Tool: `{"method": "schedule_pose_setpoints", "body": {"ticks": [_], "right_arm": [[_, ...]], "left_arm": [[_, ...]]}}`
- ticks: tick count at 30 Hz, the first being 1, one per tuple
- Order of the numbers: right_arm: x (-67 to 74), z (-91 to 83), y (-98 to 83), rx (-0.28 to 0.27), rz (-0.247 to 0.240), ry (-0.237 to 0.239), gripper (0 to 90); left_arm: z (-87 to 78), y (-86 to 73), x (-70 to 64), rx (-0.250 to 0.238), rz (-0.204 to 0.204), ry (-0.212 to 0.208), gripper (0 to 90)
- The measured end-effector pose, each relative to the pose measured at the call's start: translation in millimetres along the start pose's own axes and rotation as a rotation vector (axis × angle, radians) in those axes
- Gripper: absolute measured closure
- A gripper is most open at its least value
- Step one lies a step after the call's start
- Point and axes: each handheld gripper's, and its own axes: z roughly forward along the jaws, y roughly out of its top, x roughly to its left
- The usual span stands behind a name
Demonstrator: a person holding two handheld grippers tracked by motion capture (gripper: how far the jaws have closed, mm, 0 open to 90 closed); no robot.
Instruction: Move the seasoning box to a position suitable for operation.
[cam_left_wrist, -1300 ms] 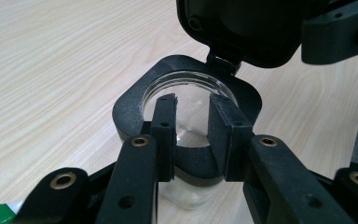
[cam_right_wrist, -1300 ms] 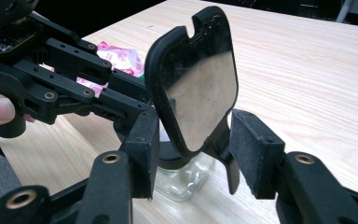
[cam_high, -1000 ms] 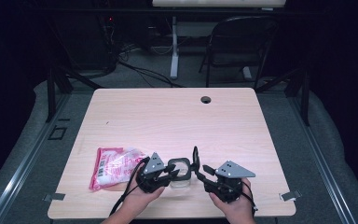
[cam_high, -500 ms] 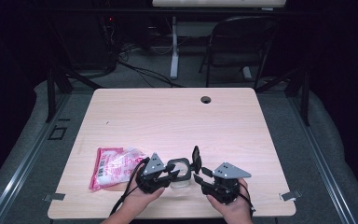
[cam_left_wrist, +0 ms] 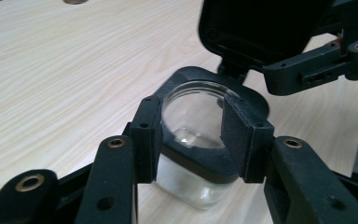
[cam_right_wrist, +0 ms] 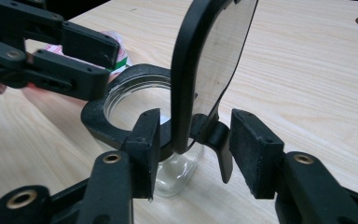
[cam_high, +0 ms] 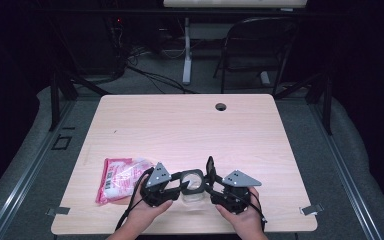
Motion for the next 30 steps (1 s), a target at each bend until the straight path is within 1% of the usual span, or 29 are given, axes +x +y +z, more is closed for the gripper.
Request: {"method": "schedule_pose_setpoints", "body": {"ticks": [2,3,6,7,8,9,11,14,17,18,21,24,25,26,28,30], "right_arm": [[0.4,2.1,0.6,-0.001,0.005,0.000,58.0],[0.1,2.5,1.1,0.005,-0.004,0.002,59.5],[1.0,4.9,1.7,0.013,-0.013,0.018,64.7],[1.0,5.3,2.0,0.016,-0.017,0.016,65.6],[1.0,5.6,2.4,0.016,-0.015,0.016,68.3],[0.5,6.2,2.4,0.014,-0.010,0.016,68.9],[-2.3,6.1,3.4,0.027,-0.008,0.027,70.2],[-4.2,7.6,4.3,0.022,0.000,0.033,73.5],[-5.1,8.8,5.0,0.019,-0.004,0.040,76.2],[-5.6,9.5,5.3,0.019,-0.008,0.041,77.2],[-7.8,11.4,6.8,0.024,0.009,0.067,79.9],[-8.5,14.8,7.5,0.010,0.019,0.083,82.1],[-9.2,15.1,8.3,0.019,0.012,0.087,82.6],[-9.4,16.5,8.5,0.014,0.012,0.092,83.1],[-10.2,18.2,9.0,0.010,0.016,0.100,82.6],[-11.7,18.2,9.5,0.008,0.017,0.098,77.8]], "left_arm": [[-2.9,-0.9,2.9,-0.006,-0.010,0.010,58.0],[-4.3,-1.3,4.5,-0.006,-0.008,0.019,57.9],[-7.4,-3.1,9.1,-0.004,-0.021,0.035,57.5],[-8.1,-3.6,10.1,-0.001,-0.026,0.040,57.5],[-8.4,-4.1,10.9,-0.004,-0.031,0.044,57.3],[-8.8,-4.3,11.5,-0.002,-0.034,0.048,57.1],[-8.7,-5.0,12.4,-0.002,-0.035,0.046,56.5],[-6.9,-6.2,11.9,0.006,-0.039,0.044,56.4],[-5.1,-6.7,10.8,0.011,-0.040,0.041,56.5],[-4.7,-6.8,11.0,0.013,-0.034,0.032,56.8],[-4.1,-7.0,9.5,0.013,-0.043,0.017,57.6],[-3.9,-6.8,8.9,0.015,-0.041,0.006,58.5],[-3.5,-7.0,8.6,0.018,-0.042,-0.004,59.9],[-2.8,-7.3,8.3,0.020,-0.037,-0.011,60.6],[-1.3,-8.2,7.0,0.032,-0.034,-0.017,61.7],[0.1,-9.5,6.6,0.041,-0.028,-0.014,63.0]]}}
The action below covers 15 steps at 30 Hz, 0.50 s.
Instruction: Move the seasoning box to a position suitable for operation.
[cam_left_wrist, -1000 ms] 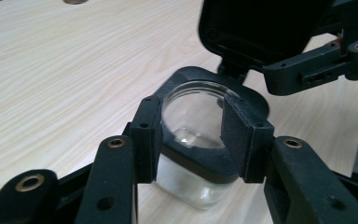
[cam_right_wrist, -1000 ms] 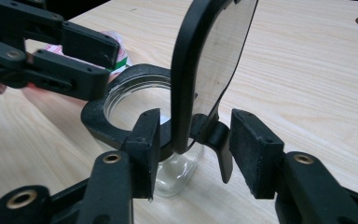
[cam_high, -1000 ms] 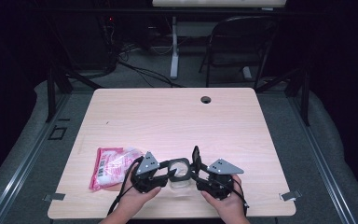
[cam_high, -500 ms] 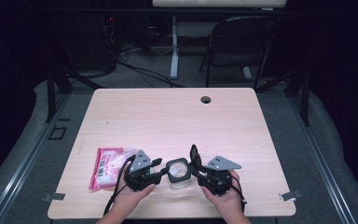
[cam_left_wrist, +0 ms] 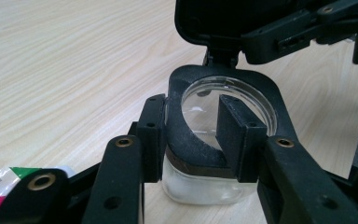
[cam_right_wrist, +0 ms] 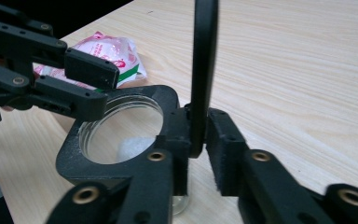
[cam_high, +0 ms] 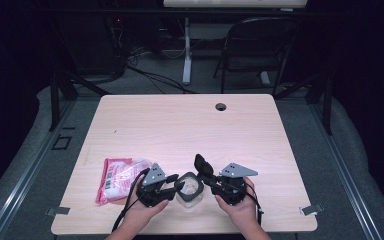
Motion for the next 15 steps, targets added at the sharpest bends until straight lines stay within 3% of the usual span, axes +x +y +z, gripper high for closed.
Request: {"method": "schedule_pose_setpoints", "body": {"ticks": [6,15], "right_arm": [[-1.8,-9.1,-3.5,0.009,0.005,0.001,72.1],[1.9,-19.9,-8.6,0.033,-0.005,-0.012,80.0]], "left_arm": [[0.6,-2.0,2.3,-0.001,-0.014,-0.009,64.6],[1.6,-1.9,3.5,-0.006,-0.016,-0.011,66.3]]}}
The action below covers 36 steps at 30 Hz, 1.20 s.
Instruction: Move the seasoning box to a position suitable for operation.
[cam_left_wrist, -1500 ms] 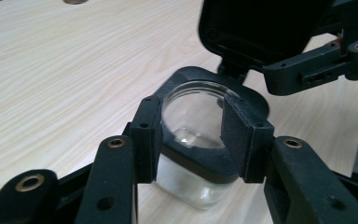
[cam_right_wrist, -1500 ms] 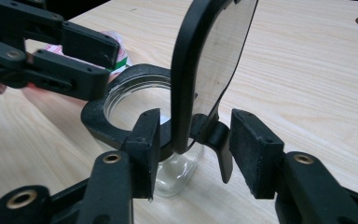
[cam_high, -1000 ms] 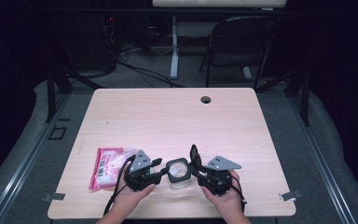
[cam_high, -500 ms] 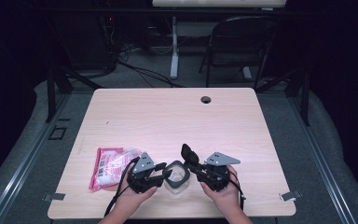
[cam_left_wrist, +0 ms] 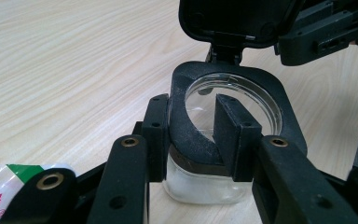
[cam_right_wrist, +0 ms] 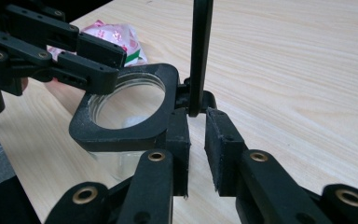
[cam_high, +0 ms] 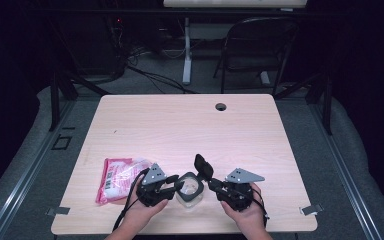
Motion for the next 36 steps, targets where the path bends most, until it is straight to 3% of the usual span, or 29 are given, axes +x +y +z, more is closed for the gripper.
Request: {"method": "schedule_pose_setpoints", "body": {"ticks": [10,27,30,36], "right_arm": [[-0.2,5.0,1.0,0.002,-0.011,-0.004,85.4],[-20.3,27.8,16.1,-0.028,0.097,0.014,84.5],[-24.4,34.0,19.9,-0.035,0.120,0.017,83.6],[-26.6,28.3,18.6,-0.022,0.100,-0.018,73.4]], "left_arm": [[-0.1,0.0,-1.3,0.000,-0.005,-0.008,66.4],[1.0,-1.3,-7.2,-0.035,-0.051,-0.028,64.3],[1.8,-1.4,-8.2,-0.044,-0.054,-0.035,63.6],[0.1,-0.8,-7.9,-0.031,-0.049,-0.049,61.0]]}}
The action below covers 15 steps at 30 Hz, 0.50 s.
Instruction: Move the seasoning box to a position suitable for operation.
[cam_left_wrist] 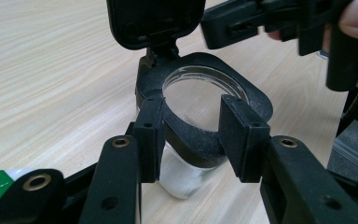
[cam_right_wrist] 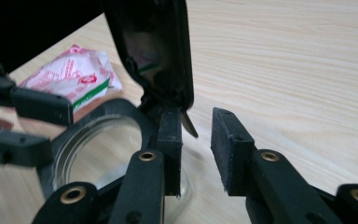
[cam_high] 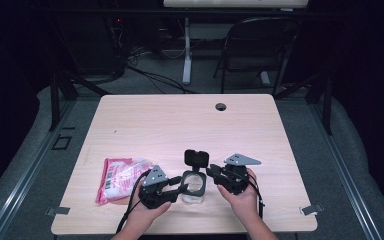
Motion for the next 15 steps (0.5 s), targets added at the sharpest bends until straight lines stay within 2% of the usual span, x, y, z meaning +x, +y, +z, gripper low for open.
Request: {"method": "schedule_pose_setpoints", "body": {"ticks": [6,10,11,15], "right_arm": [[7.7,-14.8,-10.2,0.027,-0.037,0.024,74.5],[14.8,-10.8,-14.6,0.047,-0.060,0.028,76.9],[15.1,-10.8,-14.7,0.055,-0.068,0.019,77.2],[13.6,-7.8,-13.7,0.050,-0.054,0.015,78.0]], "left_arm": [[-3.8,-1.7,-2.9,0.011,0.024,-0.012,60.9],[-5.1,-3.9,-7.1,0.030,0.056,-0.016,60.8],[-5.0,-4.9,-7.9,0.037,0.069,-0.001,60.7],[-4.3,-6.5,-7.0,0.034,0.064,-0.006,61.8]]}}
